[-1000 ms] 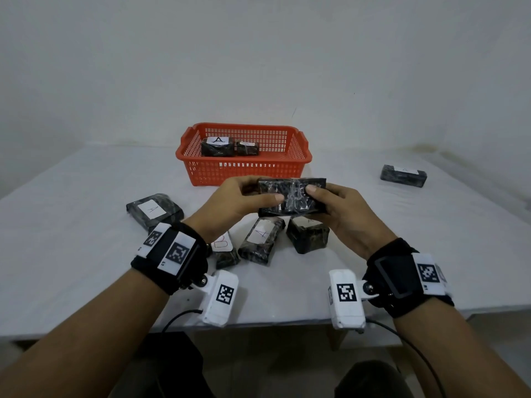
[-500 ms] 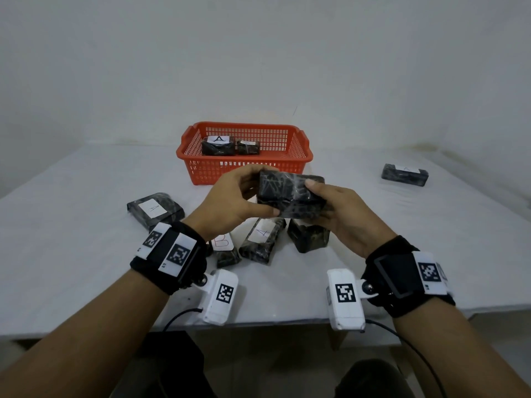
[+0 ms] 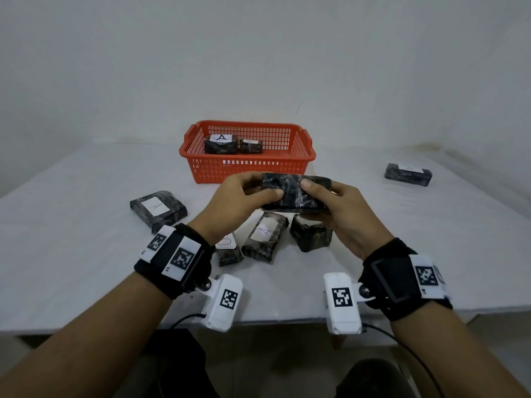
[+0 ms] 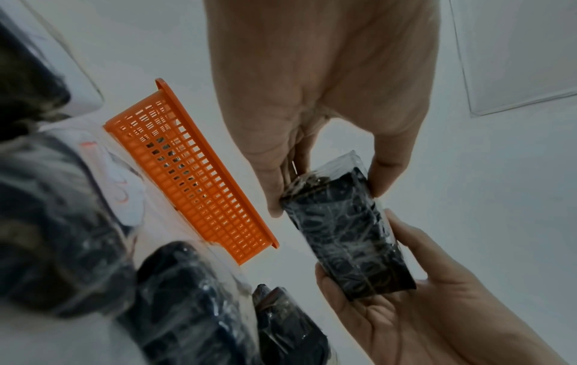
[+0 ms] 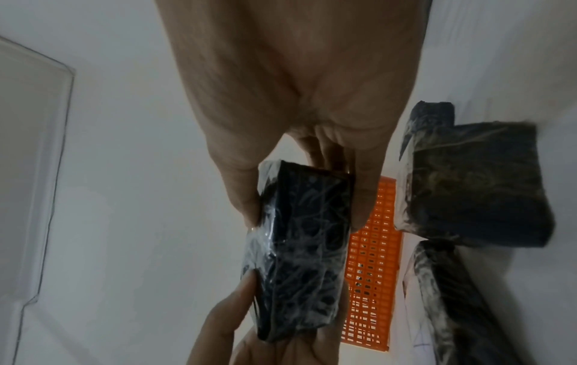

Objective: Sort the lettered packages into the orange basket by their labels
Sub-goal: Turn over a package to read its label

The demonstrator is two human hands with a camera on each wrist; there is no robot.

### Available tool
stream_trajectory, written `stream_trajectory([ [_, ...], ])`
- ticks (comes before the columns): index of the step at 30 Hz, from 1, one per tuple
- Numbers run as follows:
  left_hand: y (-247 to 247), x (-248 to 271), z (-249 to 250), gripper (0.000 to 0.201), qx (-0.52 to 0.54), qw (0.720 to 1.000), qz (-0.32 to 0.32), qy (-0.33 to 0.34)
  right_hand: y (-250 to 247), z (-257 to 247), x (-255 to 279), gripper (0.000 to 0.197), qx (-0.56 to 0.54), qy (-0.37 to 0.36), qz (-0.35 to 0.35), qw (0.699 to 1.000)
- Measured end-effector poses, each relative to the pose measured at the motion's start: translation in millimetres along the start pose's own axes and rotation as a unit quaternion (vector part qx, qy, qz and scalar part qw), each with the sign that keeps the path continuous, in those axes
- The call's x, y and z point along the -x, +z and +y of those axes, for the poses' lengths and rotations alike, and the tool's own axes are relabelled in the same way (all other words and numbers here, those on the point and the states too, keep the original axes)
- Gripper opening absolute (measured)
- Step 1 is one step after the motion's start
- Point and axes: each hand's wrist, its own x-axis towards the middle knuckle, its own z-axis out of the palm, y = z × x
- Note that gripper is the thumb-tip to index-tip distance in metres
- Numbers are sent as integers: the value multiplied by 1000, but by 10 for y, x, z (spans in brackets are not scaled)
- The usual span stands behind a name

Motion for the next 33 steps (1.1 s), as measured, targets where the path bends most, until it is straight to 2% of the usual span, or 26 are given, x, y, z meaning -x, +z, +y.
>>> stream_trajectory([
  [2, 0, 14, 17, 27, 23, 1000, -11, -3, -16, 9, -3, 56, 0, -8, -5, 1000],
  [7, -27, 14, 40, 27, 38, 999, -2, -14, -51, 29, 6, 38, 9, -9, -26, 1000],
  [10, -28, 19, 51, 28, 50, 999, -16, -16, -59, 25, 1, 36, 6, -12, -22, 1000],
  [14, -29, -6, 50, 24, 26, 999, 11, -14, -52, -17, 19, 33, -9, -1, -18, 1000],
  [23, -7, -17, 110, 24, 44, 998, -8, -39, -102, -42, 50, 36, -5, -17, -19, 1000],
  [26, -36, -18, 134, 30, 37, 998, -36, -43, -115, -67, 49, 41, -12, -32, -16, 999],
  [28, -69, -43, 140, 31, 13, 999, -30, -38, -122, -88, 62, 48, -19, -40, -31, 999],
  [31, -119, -86, 158, 32, 9, 999, -12, -29, -130, -121, 101, 41, -59, -45, -41, 996],
  [33, -152, -83, 181, 42, -9, 999, -32, -27, -132, -134, 106, 37, -83, -53, -20, 995],
])
